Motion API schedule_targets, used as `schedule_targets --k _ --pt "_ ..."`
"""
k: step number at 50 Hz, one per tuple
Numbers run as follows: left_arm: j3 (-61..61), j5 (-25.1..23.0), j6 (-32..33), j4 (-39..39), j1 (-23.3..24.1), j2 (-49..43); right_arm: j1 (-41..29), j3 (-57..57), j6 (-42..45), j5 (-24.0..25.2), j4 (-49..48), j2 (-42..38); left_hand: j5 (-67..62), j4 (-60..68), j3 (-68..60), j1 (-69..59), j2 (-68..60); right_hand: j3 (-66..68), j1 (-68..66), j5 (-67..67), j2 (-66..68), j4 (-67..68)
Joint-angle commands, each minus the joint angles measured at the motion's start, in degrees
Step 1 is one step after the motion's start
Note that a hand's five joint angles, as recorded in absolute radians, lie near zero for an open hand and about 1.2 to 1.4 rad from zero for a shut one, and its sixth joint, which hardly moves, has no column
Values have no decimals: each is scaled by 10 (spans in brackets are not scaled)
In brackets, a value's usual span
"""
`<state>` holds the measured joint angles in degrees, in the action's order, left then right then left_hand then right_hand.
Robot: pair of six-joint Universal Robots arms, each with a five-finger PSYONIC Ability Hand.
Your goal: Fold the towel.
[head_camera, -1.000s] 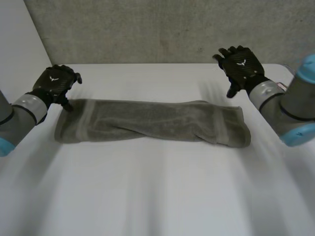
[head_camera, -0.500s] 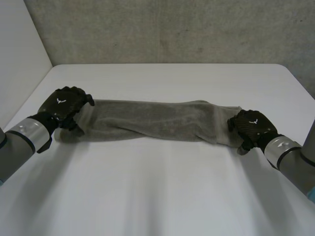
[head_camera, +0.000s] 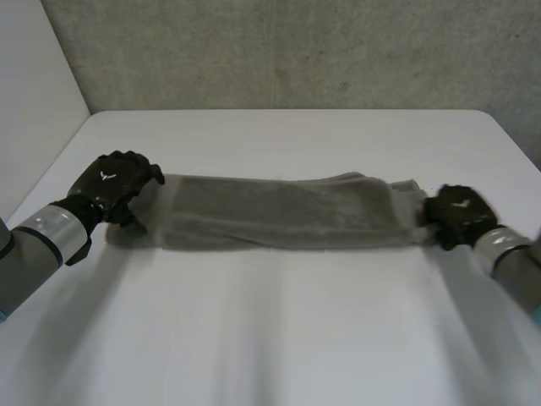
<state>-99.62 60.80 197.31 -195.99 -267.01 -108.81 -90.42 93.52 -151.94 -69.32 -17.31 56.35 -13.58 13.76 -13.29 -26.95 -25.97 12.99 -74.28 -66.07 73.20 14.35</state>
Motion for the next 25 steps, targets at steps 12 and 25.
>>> schedule_targets --k 12,25 --pt "-4 1 -1 0 -1 13 49 -181 24 34 125 126 4 -38 33 38 28 -30 -57 -39 68 -44" --pt "-11 3 -2 0 2 16 -390 -243 64 -43 94 -43 6 -38 33 40 30 -30 -57 -39 68 -44"
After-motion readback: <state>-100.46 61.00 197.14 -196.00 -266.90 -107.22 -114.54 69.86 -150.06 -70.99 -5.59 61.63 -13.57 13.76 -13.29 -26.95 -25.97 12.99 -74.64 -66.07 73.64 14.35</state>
